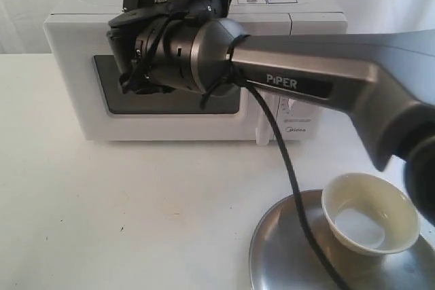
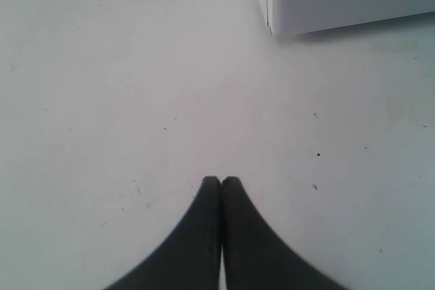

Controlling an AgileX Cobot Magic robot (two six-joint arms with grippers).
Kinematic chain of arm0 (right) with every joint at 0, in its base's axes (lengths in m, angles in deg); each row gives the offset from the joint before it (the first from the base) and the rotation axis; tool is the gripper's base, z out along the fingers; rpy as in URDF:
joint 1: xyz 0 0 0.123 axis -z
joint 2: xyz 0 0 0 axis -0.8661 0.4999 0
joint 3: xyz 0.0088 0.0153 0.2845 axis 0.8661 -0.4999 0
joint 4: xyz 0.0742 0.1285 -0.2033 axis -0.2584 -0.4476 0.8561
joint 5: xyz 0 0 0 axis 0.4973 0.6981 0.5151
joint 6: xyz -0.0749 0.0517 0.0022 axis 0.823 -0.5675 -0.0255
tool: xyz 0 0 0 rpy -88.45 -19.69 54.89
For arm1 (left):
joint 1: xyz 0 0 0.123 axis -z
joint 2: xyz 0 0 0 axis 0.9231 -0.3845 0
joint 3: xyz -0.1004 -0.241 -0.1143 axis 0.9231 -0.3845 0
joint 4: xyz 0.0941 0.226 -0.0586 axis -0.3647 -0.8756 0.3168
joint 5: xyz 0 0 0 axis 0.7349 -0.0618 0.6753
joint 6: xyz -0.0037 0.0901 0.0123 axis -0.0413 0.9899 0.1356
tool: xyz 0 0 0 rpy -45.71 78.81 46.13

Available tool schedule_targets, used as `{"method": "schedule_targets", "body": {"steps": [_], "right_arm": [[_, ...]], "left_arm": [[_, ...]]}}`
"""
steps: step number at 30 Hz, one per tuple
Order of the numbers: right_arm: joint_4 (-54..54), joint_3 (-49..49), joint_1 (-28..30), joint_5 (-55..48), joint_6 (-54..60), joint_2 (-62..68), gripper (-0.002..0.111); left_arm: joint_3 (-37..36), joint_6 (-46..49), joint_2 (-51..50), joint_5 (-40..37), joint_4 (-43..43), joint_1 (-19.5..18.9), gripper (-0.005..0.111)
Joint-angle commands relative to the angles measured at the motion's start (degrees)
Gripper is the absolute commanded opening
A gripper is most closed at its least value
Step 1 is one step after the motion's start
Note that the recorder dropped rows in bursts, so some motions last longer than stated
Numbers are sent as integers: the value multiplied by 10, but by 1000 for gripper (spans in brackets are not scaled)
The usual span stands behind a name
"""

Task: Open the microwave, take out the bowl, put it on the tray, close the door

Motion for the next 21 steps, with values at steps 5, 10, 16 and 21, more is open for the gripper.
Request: {"method": "schedule_targets", "body": {"steps": [5, 10, 16, 21], "right_arm": [[-45, -250, -93, 26, -165, -176, 0], [-61, -505, -176, -5, -304, -337, 0], [-229, -570, -208, -5, -375, -461, 0], [-229, -570, -208, -5, -375, -464, 0]], "left_arm": [[1, -2, 1, 0, 4, 3, 0], [1, -2, 1, 0, 4, 3, 0], [1, -2, 1, 0, 4, 3, 0], [1, -2, 1, 0, 4, 3, 0]]}}
